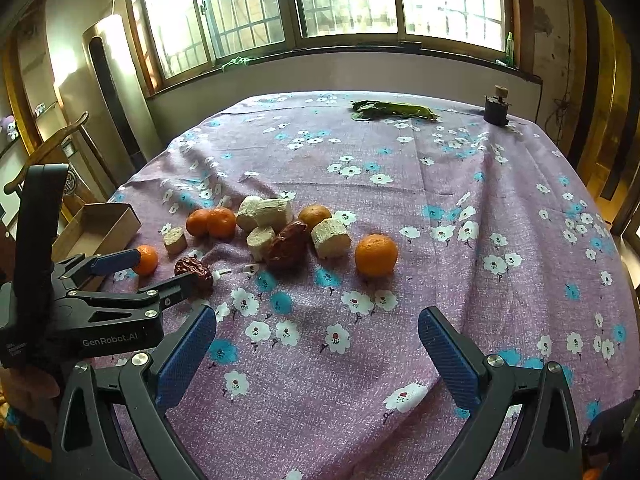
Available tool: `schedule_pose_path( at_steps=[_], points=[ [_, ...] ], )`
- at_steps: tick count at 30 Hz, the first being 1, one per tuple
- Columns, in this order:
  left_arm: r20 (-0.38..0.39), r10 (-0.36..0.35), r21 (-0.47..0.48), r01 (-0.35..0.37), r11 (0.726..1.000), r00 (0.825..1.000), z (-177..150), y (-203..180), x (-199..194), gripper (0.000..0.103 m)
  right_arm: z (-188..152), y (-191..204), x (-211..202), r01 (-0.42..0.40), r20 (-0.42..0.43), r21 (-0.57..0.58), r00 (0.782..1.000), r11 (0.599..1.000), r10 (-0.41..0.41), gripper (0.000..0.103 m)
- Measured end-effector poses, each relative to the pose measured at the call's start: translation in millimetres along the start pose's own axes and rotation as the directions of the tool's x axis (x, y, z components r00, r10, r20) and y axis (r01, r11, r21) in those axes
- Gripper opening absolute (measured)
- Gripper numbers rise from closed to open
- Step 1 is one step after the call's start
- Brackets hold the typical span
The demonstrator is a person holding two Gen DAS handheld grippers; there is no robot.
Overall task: Organize fruits
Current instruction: 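Move left tool to the red date while right tool approaches another date, then close left tool on the red date while right tool grasps the other date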
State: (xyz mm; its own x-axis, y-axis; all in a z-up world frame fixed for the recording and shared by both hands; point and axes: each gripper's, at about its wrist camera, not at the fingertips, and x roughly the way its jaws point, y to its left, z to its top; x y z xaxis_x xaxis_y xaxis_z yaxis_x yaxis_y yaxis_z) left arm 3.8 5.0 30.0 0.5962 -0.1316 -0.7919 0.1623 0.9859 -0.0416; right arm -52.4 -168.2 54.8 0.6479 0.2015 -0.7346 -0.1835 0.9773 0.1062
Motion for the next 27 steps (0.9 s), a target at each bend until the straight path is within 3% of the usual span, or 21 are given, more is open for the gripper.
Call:
schedule_pose_path(
  at_steps=[3,8,13,16,20,24,27],
  points=[
    [-0.018,-0.012,0.0,0.012,1.0,1.0,0.4,-0.5,7.8,0.085,1.3,-2.9,3.6,-0.003,-0.008,0.003,1.0,1.0,0.003,0.102],
    [-0.037,-0.016,0.008,0.017,1.0,0.999,-0.8,-3.1,17.2,0.084,4.2,-2.6,8.9,-0.022,-0.016,-0.001,1.0,1.0,0.022,0.098],
    [-0.045,-0.013,0.013,0.013,1.0,0.999,-2.3,-3.7,22.1,0.045,9.4,4.0,22.0,-0.044,-0.043,-0.028,0.998,0.999,0.042,0.084],
    [-0.048,-0.038,-0.021,0.037,0.999,0.998,-2.5,1.9,21.6,0.045,14.3,8.4,33.8,-0.057,-0.06,-0.04,0.997,0.998,0.055,0.077],
    [-0.042,-0.041,-0.053,0.039,0.998,0.998,-3.3,7.4,16.9,0.045,22.6,13.9,52.0,-0.078,-0.086,-0.044,0.994,0.996,0.074,0.077],
    [-0.041,-0.051,-0.072,0.048,0.996,0.998,-4.0,10.2,12.8,0.045,33.9,13.4,71.4,-0.1,-0.116,-0.022,0.989,0.995,0.097,0.063],
    [-0.046,-0.058,-0.08,0.054,0.995,0.997,-4.5,11.8,12.0,0.045,39.9,12.9,87.8,-0.114,-0.143,-0.006,0.983,0.993,0.112,0.058]
  ],
)
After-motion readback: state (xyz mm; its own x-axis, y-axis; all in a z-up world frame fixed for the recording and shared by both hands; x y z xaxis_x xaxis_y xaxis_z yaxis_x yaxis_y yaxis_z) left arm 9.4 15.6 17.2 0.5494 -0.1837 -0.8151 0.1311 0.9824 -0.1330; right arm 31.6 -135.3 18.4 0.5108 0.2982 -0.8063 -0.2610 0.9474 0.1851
